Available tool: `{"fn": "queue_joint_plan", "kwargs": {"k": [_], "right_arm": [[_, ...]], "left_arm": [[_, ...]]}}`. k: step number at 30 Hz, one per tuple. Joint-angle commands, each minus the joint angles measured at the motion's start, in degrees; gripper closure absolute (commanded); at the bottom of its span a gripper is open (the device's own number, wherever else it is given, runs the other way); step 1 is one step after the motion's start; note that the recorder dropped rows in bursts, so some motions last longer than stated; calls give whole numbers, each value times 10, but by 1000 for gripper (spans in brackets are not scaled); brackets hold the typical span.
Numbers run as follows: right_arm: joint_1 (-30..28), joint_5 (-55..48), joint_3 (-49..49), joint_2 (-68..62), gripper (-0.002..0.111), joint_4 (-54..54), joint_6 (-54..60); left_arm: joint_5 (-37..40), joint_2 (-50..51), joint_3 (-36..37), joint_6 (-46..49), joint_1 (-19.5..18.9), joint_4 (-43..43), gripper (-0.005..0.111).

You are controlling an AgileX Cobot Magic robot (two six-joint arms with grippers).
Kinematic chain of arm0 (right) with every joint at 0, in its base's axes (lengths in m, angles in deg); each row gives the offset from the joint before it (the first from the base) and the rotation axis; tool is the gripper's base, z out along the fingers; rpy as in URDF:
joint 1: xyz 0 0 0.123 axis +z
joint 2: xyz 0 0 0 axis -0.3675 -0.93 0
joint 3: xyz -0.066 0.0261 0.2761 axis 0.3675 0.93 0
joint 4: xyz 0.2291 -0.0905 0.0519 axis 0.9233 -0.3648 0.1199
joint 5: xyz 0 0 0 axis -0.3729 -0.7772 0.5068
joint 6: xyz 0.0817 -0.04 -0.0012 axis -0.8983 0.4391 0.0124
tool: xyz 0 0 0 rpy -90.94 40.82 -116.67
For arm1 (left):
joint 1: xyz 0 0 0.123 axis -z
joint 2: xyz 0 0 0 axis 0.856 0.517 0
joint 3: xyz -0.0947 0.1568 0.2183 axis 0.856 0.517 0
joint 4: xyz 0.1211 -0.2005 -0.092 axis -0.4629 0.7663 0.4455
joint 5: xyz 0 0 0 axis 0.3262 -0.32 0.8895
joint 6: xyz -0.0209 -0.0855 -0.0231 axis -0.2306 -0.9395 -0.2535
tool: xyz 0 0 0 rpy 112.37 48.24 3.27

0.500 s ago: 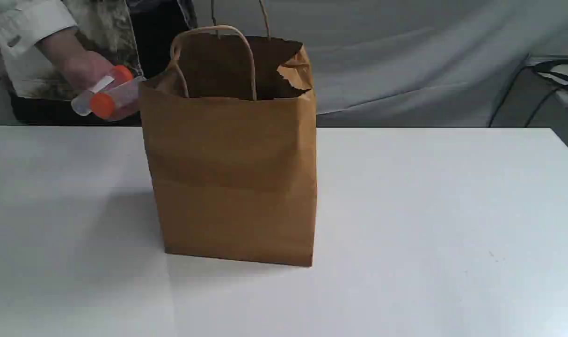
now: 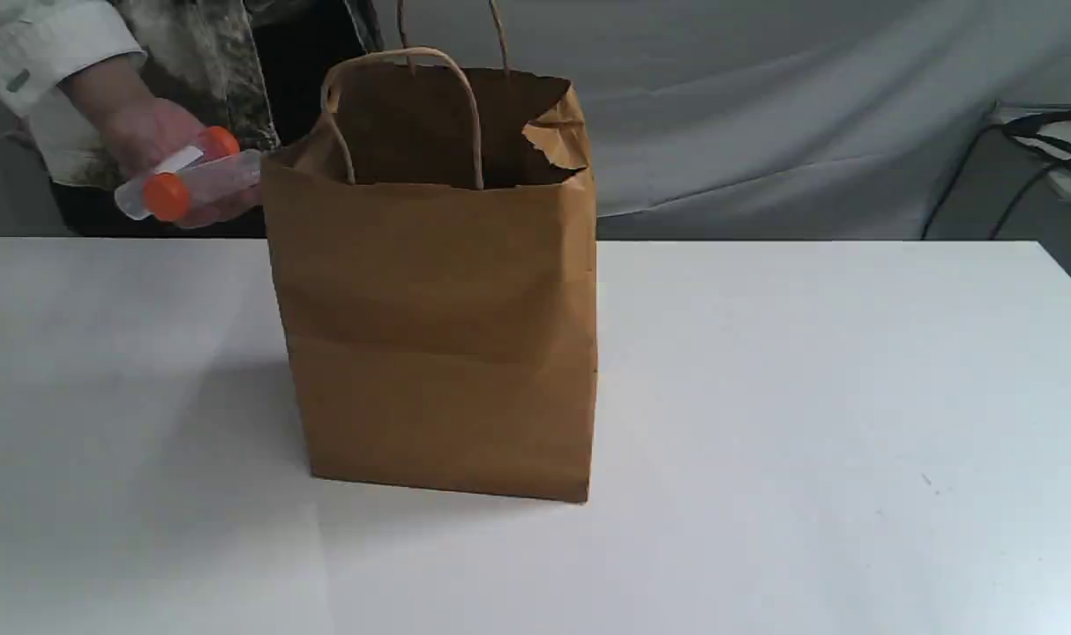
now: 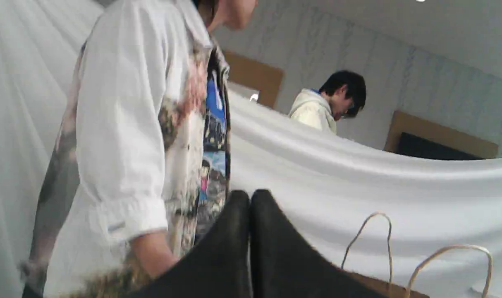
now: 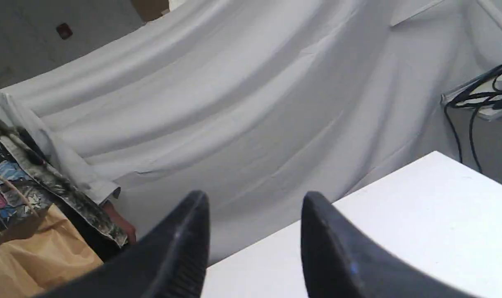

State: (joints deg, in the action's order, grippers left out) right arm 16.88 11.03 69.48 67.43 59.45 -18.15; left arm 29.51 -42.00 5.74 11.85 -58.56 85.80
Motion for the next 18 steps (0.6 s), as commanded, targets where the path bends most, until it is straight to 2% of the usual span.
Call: {"fn": "queue_joint_plan", "kwargs": {"k": [1, 5, 9, 11, 13, 15, 18], "right_arm": [[2, -3, 2, 4, 72, -3, 11], [2, -3, 2, 4, 72, -4, 37], [2, -3, 2, 4, 72, -4, 42], [2, -3, 2, 4, 72, -4, 42], [2, -3, 2, 4, 72, -4, 42], [2, -3, 2, 4, 72, -4, 42], [2, -3, 2, 4, 72, -4, 42]], "left_arm": [[-83, -2, -15, 40, 3, -86, 107], [-55, 0, -69, 148, 3, -121, 107], [-72, 68, -140, 229, 3, -121, 107], [-69, 113, -178, 290, 3, -93, 107], [-55, 172, -227, 399, 3, 12, 107], [-63, 236, -283, 517, 3, 210, 107], [-81, 321, -368, 658, 3, 449, 107]]}}
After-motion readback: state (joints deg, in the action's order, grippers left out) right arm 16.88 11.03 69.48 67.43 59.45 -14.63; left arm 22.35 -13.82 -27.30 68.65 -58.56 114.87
